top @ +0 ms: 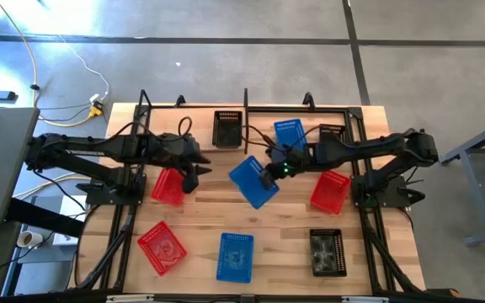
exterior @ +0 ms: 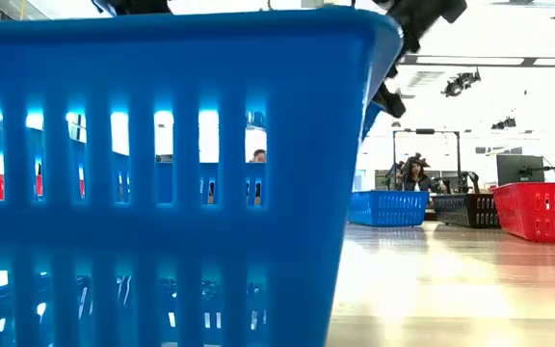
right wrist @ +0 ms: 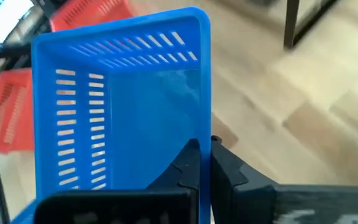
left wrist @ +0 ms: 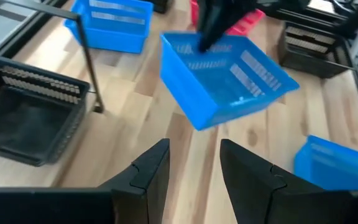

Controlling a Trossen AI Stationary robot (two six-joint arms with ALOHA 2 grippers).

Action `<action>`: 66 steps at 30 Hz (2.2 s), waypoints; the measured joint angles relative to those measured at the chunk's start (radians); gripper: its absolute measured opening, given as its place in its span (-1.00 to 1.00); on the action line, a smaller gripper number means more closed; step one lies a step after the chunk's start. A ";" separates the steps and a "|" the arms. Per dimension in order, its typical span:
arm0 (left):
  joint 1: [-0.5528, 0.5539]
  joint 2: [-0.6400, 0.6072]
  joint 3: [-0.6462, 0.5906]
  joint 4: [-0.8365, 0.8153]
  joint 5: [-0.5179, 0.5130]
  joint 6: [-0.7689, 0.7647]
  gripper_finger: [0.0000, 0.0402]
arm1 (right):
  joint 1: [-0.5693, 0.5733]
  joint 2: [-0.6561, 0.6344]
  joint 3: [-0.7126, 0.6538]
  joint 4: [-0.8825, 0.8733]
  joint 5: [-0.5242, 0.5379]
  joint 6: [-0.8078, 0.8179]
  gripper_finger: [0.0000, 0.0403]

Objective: Stack baskets on shelf by color
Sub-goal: Put the center blue bin on the shelf

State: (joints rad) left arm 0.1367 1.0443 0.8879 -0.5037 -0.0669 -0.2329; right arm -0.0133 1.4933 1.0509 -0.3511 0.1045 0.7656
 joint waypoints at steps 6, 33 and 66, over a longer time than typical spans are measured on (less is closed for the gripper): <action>-0.069 0.000 0.000 0.001 -0.021 0.000 -0.35 | 0.010 0.000 0.103 -0.025 0.106 -0.033 -1.00; -0.284 0.050 0.200 -0.230 -0.211 0.065 -0.35 | 0.055 0.000 0.139 0.145 0.368 0.076 -1.00; -0.375 0.521 0.415 -0.301 -0.353 0.106 -0.35 | 0.069 0.211 0.139 0.138 0.373 0.309 -1.00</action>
State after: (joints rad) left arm -0.2382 1.5650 1.3025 -0.8043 -0.4201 -0.1272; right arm 0.0555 1.7039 1.1900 -0.2135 0.4778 1.0748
